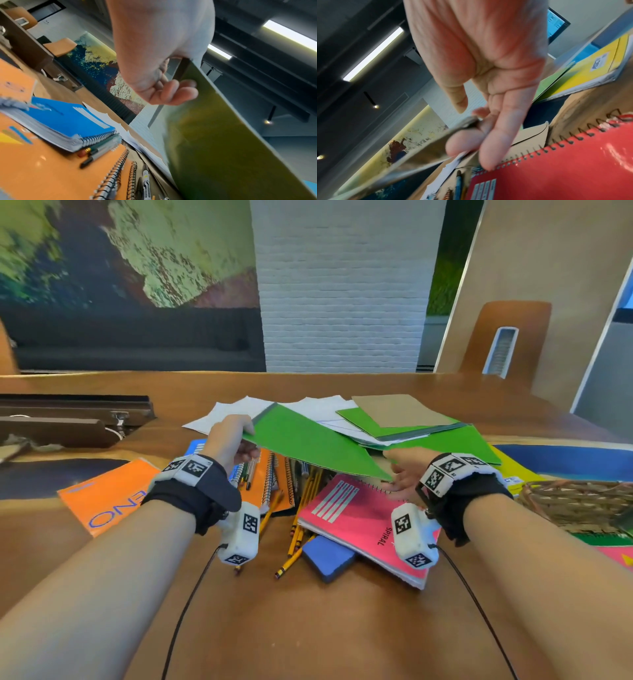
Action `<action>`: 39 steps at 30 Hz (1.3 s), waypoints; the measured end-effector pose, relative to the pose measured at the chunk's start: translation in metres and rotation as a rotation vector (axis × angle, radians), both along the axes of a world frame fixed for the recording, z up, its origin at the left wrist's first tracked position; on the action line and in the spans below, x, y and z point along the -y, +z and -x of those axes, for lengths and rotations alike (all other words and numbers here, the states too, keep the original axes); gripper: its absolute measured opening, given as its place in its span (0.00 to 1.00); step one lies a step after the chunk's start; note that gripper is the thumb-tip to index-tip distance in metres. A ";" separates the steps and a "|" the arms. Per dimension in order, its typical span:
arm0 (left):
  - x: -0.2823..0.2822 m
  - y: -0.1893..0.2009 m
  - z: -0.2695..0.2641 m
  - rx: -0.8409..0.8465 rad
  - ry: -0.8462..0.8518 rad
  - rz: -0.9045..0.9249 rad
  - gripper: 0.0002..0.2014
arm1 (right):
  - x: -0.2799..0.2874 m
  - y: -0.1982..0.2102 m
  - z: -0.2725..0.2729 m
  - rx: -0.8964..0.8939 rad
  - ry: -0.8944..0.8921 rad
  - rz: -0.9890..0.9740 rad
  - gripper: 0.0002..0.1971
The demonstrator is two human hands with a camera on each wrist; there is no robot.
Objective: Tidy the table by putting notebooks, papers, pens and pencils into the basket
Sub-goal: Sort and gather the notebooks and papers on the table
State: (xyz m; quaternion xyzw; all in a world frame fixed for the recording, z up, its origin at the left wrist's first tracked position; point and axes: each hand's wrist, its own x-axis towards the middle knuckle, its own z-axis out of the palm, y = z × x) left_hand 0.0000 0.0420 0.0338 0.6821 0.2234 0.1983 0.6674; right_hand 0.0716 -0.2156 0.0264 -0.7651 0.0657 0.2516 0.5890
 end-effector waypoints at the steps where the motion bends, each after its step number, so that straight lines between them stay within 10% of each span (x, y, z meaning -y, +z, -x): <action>1: 0.000 0.002 0.006 0.010 -0.021 -0.011 0.04 | 0.000 0.003 0.006 -0.005 0.020 -0.009 0.14; 10: 0.000 0.007 0.056 0.090 -0.275 -0.058 0.15 | 0.015 0.016 0.042 0.038 0.063 0.030 0.20; 14: 0.006 0.003 0.053 0.004 -0.336 -0.140 0.22 | 0.021 0.017 0.043 0.159 -0.017 0.014 0.03; 17: 0.018 -0.004 0.036 -0.088 -0.256 -0.374 0.07 | 0.032 0.008 0.014 0.382 -0.107 -0.016 0.11; 27: 0.096 0.002 -0.004 -0.152 0.045 -0.689 0.42 | 0.049 0.035 0.031 0.577 -0.065 -0.112 0.25; 39: 0.159 0.059 0.013 0.209 -0.140 -0.914 0.23 | 0.014 0.056 0.050 0.705 0.400 -0.275 0.41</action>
